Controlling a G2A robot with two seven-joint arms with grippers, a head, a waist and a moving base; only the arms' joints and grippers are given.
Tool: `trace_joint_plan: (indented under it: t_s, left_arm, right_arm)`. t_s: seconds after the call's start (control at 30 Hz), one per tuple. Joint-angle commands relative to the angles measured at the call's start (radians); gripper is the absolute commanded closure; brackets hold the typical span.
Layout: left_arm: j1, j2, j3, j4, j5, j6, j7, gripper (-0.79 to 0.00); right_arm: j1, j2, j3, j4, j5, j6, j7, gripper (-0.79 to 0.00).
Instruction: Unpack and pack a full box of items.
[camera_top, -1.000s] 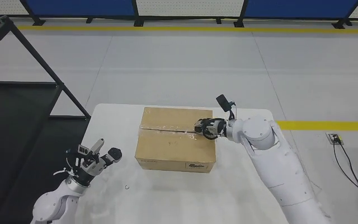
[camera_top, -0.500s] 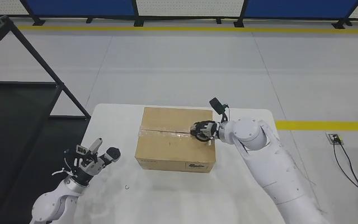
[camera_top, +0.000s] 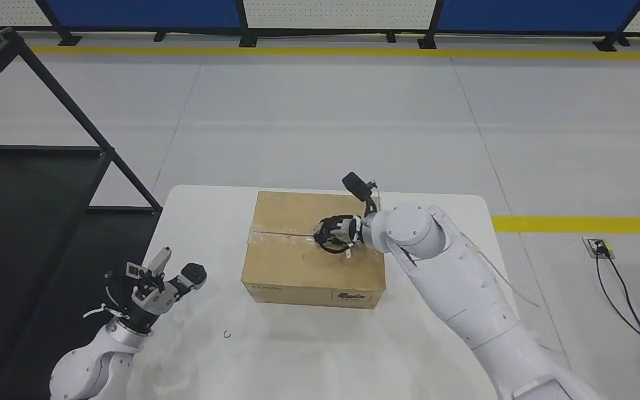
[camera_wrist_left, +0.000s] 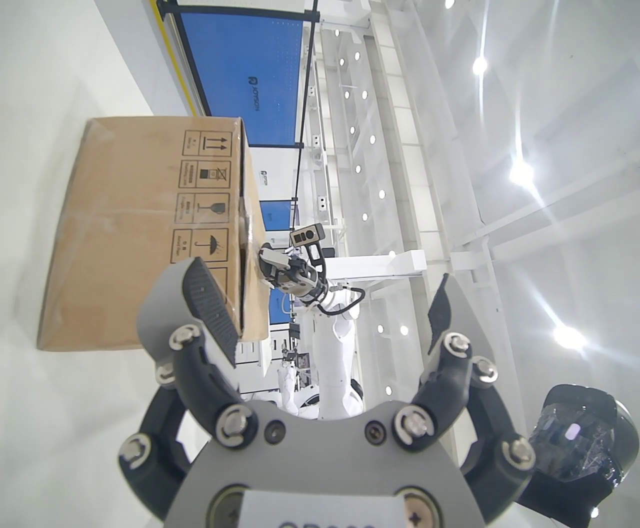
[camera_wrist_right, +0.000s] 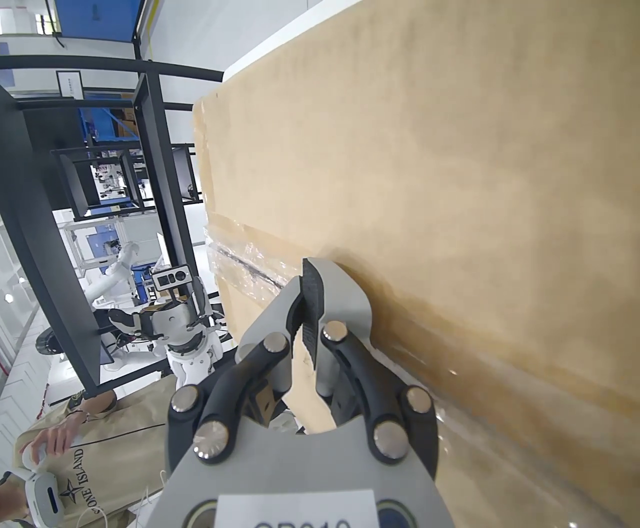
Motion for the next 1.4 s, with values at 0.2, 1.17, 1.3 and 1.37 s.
trace_joint_plan:
  t_s: [0.2,1.17,1.3,1.37]
  left_arm:
    - [0.008,0.004,-0.017,0.015,-0.019,-0.004,0.000,-0.785]
    - [-0.067,0.007,0.081,0.001,0.049,0.044,-0.011,-0.785]
    - [-0.069,0.008,0.087,0.003,0.050,0.043,-0.010,-0.785]
    - [-0.069,0.008,0.088,0.004,0.050,0.043,-0.008,-0.785]
  right_arm:
    - [0.064,-0.045,-0.058,0.110,0.042,-0.038,-0.022,0.000]
    - [-0.090,0.065,0.190,-0.075,-0.050,-0.010,0.049,0.000]
    - [-0.132,0.086,0.245,-0.107,-0.065,0.008,0.044,0.000]
    - [-0.148,0.094,0.269,-0.116,-0.071,0.017,0.031,0.000]
